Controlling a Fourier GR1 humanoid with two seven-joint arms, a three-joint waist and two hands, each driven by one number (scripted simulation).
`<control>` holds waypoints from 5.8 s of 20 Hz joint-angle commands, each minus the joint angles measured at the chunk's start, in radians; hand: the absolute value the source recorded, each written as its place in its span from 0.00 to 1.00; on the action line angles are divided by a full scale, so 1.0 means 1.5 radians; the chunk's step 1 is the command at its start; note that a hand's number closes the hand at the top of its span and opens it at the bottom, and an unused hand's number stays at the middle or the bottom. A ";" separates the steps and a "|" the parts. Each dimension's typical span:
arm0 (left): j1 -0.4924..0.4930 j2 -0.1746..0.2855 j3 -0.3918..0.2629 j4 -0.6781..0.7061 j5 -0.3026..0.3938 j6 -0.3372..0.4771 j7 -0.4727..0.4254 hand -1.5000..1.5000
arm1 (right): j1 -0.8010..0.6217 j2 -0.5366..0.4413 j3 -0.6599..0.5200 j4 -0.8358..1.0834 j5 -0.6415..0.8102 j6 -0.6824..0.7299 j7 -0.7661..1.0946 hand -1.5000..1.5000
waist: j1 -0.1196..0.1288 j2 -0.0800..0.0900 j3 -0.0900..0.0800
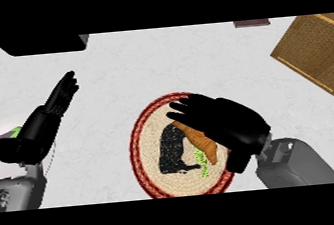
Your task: Pick the croissant from the placemat and place it in the basket
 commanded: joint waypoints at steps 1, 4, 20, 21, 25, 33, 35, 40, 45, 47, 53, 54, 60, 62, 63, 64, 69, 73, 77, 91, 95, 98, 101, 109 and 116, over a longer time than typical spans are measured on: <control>-0.022 -0.021 0.011 0.033 -0.017 -0.013 -0.017 0.50 | 0.026 0.009 -0.019 -0.030 0.015 0.029 -0.019 0.00 | -0.002 0.000 0.000; 0.021 -0.037 0.002 -0.026 -0.040 0.004 0.002 0.50 | -0.004 0.034 -0.020 -0.009 0.046 0.047 -0.007 0.00 | 0.001 0.000 0.000; -0.028 -0.057 0.036 0.042 -0.061 -0.033 -0.022 0.50 | 0.018 0.071 -0.004 0.059 0.188 -0.001 -0.038 0.00 | -0.001 0.000 0.000; 0.031 -0.047 0.036 -0.042 -0.050 -0.048 0.013 0.50 | 0.035 0.085 0.011 0.078 0.206 -0.023 -0.037 0.00 | 0.001 0.000 0.000; -0.012 -0.064 0.035 -0.035 -0.047 -0.038 0.047 0.50 | 0.057 0.103 0.045 0.147 0.257 -0.093 -0.036 0.00 | 0.001 0.000 0.000; -0.010 -0.073 0.051 0.003 -0.062 -0.048 0.008 0.50 | -0.004 0.099 -0.039 0.199 0.251 -0.045 -0.091 0.00 | 0.000 0.000 0.000; 0.012 -0.071 0.049 0.018 -0.081 -0.049 -0.033 0.50 | 0.007 0.143 0.001 0.239 0.285 -0.073 -0.061 0.00 | 0.001 0.000 0.000; 0.006 -0.056 0.076 -0.029 -0.039 -0.074 0.036 0.50 | 0.008 0.125 -0.001 0.257 0.293 -0.036 -0.089 1.00 | 0.003 0.000 0.000; -0.027 -0.073 0.062 0.009 -0.070 -0.058 0.008 0.50 | -0.014 0.124 0.003 0.282 0.319 -0.054 -0.123 1.00 | 0.001 0.001 0.000; -0.001 -0.065 0.066 -0.005 -0.063 -0.073 0.015 0.50 | 0.037 0.107 0.028 0.272 0.343 -0.105 -0.130 1.00 | 0.001 0.000 0.000; 0.023 -0.063 0.073 -0.032 -0.055 -0.083 0.013 0.50 | -0.012 0.092 0.038 0.305 0.380 -0.165 -0.194 1.00 | 0.003 0.000 0.000; 0.011 -0.083 0.054 -0.061 -0.072 -0.057 0.049 0.50 | 0.027 0.092 0.051 0.276 0.389 -0.184 -0.185 1.00 | 0.001 0.000 0.000; 0.013 -0.071 0.079 -0.037 -0.068 -0.053 0.022 0.50 | 0.020 0.167 -0.256 0.284 0.335 -0.158 0.147 1.00 | -0.037 0.003 0.002; 0.019 -0.075 0.080 -0.033 -0.062 -0.055 0.021 0.50 | 0.006 0.167 -0.316 0.269 0.314 -0.182 0.247 1.00 | -0.030 0.004 0.001; 0.012 -0.069 0.078 -0.034 -0.064 -0.060 0.012 0.50 | 0.001 0.168 -0.342 0.272 0.297 -0.208 0.285 1.00 | -0.019 0.007 0.002; 0.008 -0.076 0.069 -0.028 -0.065 -0.061 0.018 0.50 | -0.018 0.168 -0.347 0.271 0.271 -0.216 0.338 1.00 | -0.006 0.007 0.002; -0.012 -0.078 0.046 -0.020 -0.069 -0.079 0.019 0.50 | -0.115 0.168 -0.345 0.289 0.097 -0.361 0.493 1.00 | 0.032 0.007 0.002; -0.012 -0.096 0.030 0.002 -0.090 -0.064 0.003 0.50 | -0.180 0.169 -0.300 0.255 0.078 -0.547 0.517 1.00 | 0.032 0.006 0.001; -0.025 -0.076 0.060 -0.007 -0.070 -0.070 0.028 0.50 | -0.212 0.169 -0.223 0.198 0.111 -0.638 0.604 1.00 | 0.016 -0.002 0.000; -0.001 -0.077 0.068 -0.020 -0.074 -0.069 0.011 0.50 | -0.422 0.128 -0.307 0.228 0.255 -0.483 0.805 1.00 | 0.003 -0.001 0.000; -0.017 -0.064 0.087 0.027 -0.065 -0.083 -0.012 0.50 | -0.457 0.084 -0.387 0.357 0.230 -0.568 0.731 1.00 | 0.008 0.003 0.000; -0.009 -0.082 0.065 -0.020 -0.071 -0.073 0.025 0.50 | -0.474 0.031 -0.425 0.399 0.226 -0.584 0.693 1.00 | 0.009 0.003 0.000; -0.039 -0.092 0.058 0.029 -0.092 -0.058 0.009 0.50 | -0.487 -0.005 -0.454 0.442 0.230 -0.610 0.680 1.00 | 0.006 0.005 0.000; -0.021 -0.070 0.076 -0.030 -0.067 -0.081 0.033 0.50 | -0.489 -0.077 -0.512 0.539 0.245 -0.726 0.637 1.00 | 0.011 0.003 0.000; 0.023 -0.082 0.071 -0.015 -0.084 -0.072 -0.014 0.50 | -0.508 -0.154 -0.568 0.616 0.170 -0.708 0.576 1.00 | 0.008 0.002 0.000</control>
